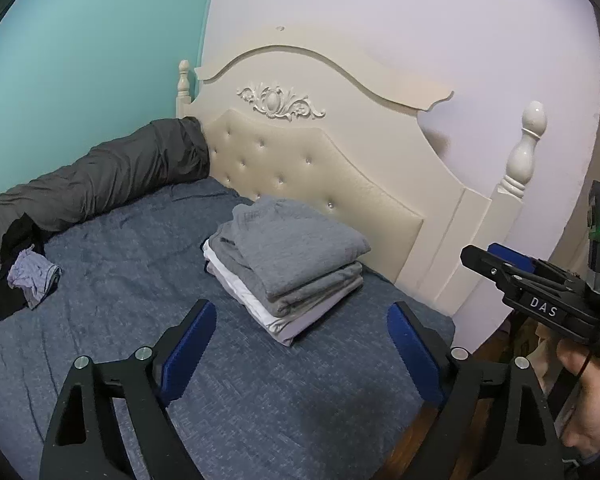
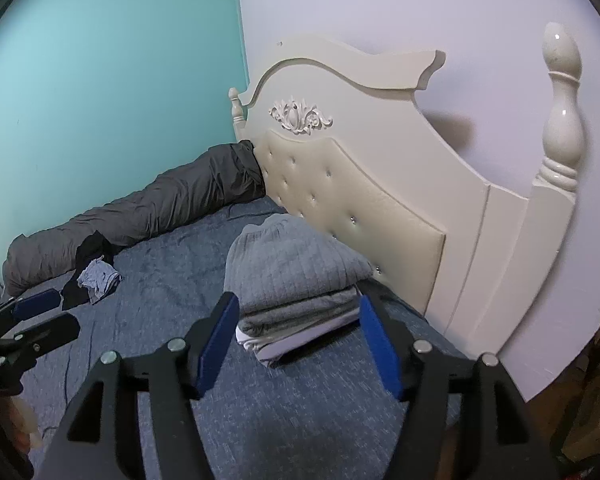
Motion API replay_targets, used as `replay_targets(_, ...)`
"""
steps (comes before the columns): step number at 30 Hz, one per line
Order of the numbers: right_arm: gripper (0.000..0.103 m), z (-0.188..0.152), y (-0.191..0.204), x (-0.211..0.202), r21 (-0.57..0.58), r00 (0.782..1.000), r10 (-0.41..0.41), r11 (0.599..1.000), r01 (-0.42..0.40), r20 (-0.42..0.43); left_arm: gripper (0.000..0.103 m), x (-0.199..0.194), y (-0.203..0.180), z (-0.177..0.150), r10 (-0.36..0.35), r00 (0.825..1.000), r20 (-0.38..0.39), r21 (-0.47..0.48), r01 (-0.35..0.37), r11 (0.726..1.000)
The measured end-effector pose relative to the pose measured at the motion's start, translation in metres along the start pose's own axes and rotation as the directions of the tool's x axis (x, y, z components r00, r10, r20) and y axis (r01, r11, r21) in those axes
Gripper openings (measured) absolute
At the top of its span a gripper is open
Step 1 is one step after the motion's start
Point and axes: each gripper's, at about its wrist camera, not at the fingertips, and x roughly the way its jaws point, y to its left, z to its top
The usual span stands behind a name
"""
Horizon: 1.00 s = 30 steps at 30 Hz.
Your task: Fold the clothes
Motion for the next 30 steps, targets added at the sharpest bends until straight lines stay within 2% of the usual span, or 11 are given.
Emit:
replay_targets(14,0.080,-0.025,0.022,-0.049,0.018,1.000,0.021,1.000,-0.021,0.002,0.101,-0.039,0.004,-0.021,0.025,1.000,0.017,-0.001,-0.025,1.000)
replay_targets(18,0.088,-0.032,0.026,-0.060,0.021,1.000,0.016,1.000,-0.016,0.015,0.103,-0.047,0.008,-0.027,0.026,0.999,0.019,-0.012,-0.026,1.000)
replay_targets(21,0.097,-0.038,0.026,-0.068,0.034,0.999,0.026,0.999,-0.027,0.019,0.103,-0.052,0.009,-0.032,0.031,0.999,0.021,-0.012,-0.031,0.999)
replay_targets(30,0.098,-0.061,0.034,-0.080,0.043,0.999,0.045,0.998,-0.045,0.007,0.103,-0.066,0.010,-0.053,0.053,0.999,0.014,-0.008,-0.053,0.999)
